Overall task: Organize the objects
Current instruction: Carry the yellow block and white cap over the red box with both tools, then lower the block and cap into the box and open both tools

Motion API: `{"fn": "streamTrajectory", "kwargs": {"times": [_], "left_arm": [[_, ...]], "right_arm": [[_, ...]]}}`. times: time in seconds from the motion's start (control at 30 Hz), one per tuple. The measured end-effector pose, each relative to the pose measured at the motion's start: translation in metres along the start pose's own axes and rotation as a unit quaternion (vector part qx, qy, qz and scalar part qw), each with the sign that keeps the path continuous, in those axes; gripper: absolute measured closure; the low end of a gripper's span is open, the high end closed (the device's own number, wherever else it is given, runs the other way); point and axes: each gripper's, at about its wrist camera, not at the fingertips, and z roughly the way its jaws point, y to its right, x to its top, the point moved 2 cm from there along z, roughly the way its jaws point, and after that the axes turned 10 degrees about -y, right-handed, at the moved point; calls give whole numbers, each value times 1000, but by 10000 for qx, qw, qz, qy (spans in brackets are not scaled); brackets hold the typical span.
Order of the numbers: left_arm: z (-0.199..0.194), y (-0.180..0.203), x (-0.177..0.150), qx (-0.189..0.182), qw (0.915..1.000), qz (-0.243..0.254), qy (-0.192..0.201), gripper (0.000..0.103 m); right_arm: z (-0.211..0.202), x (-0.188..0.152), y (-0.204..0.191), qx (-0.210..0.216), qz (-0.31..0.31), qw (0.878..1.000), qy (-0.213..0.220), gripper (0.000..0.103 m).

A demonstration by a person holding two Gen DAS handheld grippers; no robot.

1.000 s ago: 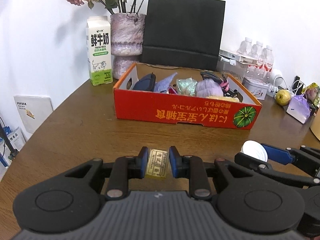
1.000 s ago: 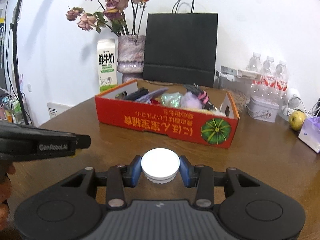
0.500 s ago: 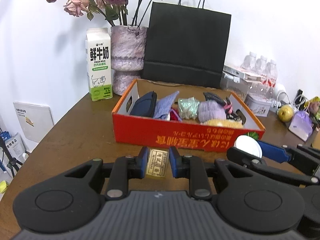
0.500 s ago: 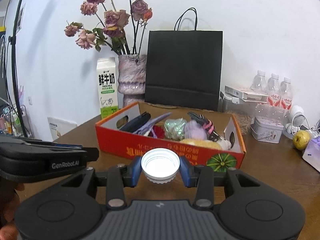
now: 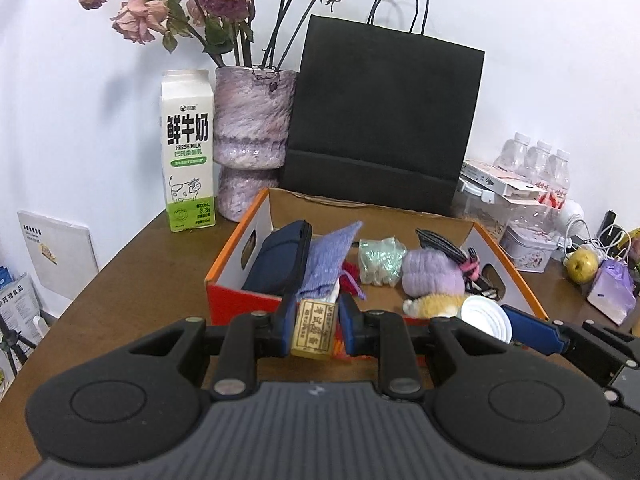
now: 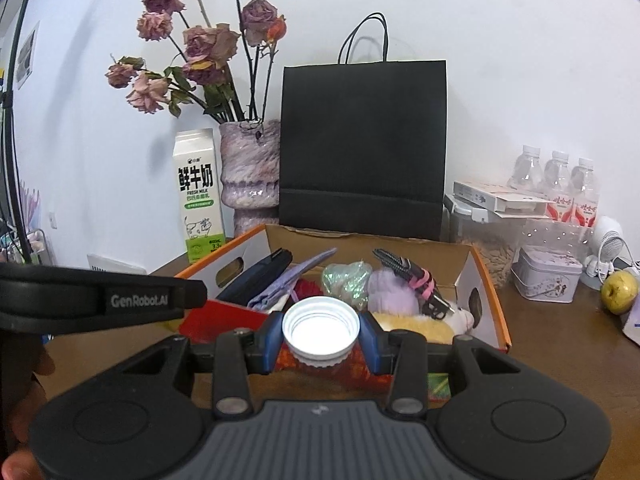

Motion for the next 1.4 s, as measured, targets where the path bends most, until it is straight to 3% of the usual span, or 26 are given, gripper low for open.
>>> {"fn": "streamTrajectory", "kwargs": {"times": [0.67, 1.4], "left_arm": [[62, 0, 49, 96, 9996, 225, 143, 80], [119, -4, 84, 244, 9990, 356, 91, 80]], "right_arm": [[71, 47, 24, -2, -107, 9999, 34, 64], [124, 73, 29, -91, -265, 9995, -111, 64]]}}
